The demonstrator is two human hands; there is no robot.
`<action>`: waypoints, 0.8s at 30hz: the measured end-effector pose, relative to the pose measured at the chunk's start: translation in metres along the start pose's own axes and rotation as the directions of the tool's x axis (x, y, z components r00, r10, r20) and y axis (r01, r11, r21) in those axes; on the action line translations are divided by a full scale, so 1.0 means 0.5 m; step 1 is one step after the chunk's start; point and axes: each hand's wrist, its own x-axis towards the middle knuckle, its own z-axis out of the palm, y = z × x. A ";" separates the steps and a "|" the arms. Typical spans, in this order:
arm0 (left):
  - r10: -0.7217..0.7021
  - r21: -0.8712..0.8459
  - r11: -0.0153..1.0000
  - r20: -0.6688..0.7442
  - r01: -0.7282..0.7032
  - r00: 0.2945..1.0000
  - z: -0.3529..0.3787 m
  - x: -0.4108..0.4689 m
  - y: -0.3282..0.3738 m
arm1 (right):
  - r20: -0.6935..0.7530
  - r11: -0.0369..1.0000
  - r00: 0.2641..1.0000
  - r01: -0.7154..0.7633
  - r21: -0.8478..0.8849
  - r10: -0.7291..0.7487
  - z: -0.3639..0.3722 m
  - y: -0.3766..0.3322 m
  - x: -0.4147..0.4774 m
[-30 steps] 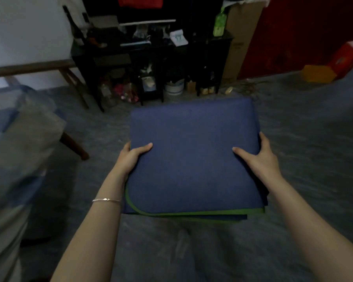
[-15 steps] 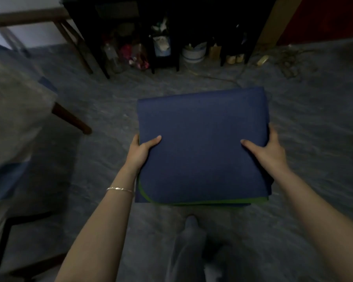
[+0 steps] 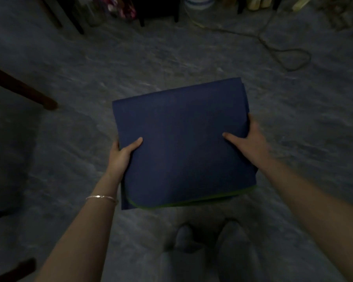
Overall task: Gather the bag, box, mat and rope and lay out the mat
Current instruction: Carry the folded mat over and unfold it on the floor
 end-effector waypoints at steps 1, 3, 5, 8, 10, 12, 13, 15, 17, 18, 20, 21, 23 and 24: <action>-0.005 0.003 1.000 -0.013 0.005 1.000 0.009 0.029 -0.041 | 0.010 1.000 1.000 0.006 0.006 -0.007 0.028 0.035 0.030; -0.019 0.010 1.000 -0.021 0.019 1.000 0.031 0.091 -0.134 | 0.028 1.000 1.000 0.000 0.010 0.000 0.086 0.116 0.095; -0.038 0.018 0.999 -0.011 0.038 0.999 0.053 0.146 -0.218 | 0.035 1.000 0.999 -0.023 0.001 0.023 0.137 0.193 0.147; -0.051 0.060 0.997 0.023 0.050 0.998 0.083 0.241 -0.340 | 0.053 0.999 0.998 -0.046 -0.001 0.046 0.214 0.320 0.219; -0.068 0.114 0.991 0.037 0.063 0.997 0.100 0.295 -0.405 | 0.055 0.998 0.996 -0.068 -0.007 0.068 0.261 0.392 0.255; -0.064 0.139 0.989 0.035 0.058 0.997 0.111 0.337 -0.455 | 0.064 0.996 0.994 -0.092 -0.002 0.092 0.296 0.439 0.278; -0.068 0.141 0.988 0.029 0.063 0.997 0.117 0.355 -0.479 | 0.068 0.994 0.992 -0.105 -0.002 0.105 0.314 0.460 0.290; -0.092 0.147 0.986 0.052 0.083 0.994 0.126 0.385 -0.518 | 0.065 0.992 0.989 -0.129 -0.001 0.129 0.340 0.492 0.310; -0.120 0.159 0.981 0.065 0.108 0.991 0.132 0.401 -0.551 | 0.064 0.992 0.990 -0.127 -0.002 0.127 0.361 0.514 0.326; -0.127 0.165 0.979 0.056 0.116 0.990 0.129 0.411 -0.567 | 0.072 0.993 0.990 -0.121 0.000 0.120 0.370 0.519 0.335; -0.148 0.171 0.976 0.048 0.138 0.988 0.127 0.418 -0.582 | 0.077 0.993 0.990 -0.116 -0.016 0.117 0.380 0.525 0.348; -0.167 0.179 0.971 0.046 0.157 0.985 0.127 0.421 -0.588 | 0.079 0.993 0.990 -0.119 -0.026 0.121 0.382 0.527 0.352; -0.168 0.237 0.958 0.006 0.162 0.986 0.128 0.423 -0.591 | 0.075 0.987 0.985 -0.147 -0.070 0.153 0.380 0.536 0.354; -0.138 0.305 0.942 -0.038 0.143 0.990 0.127 0.419 -0.589 | 0.070 0.978 0.981 -0.171 -0.118 0.180 0.378 0.535 0.351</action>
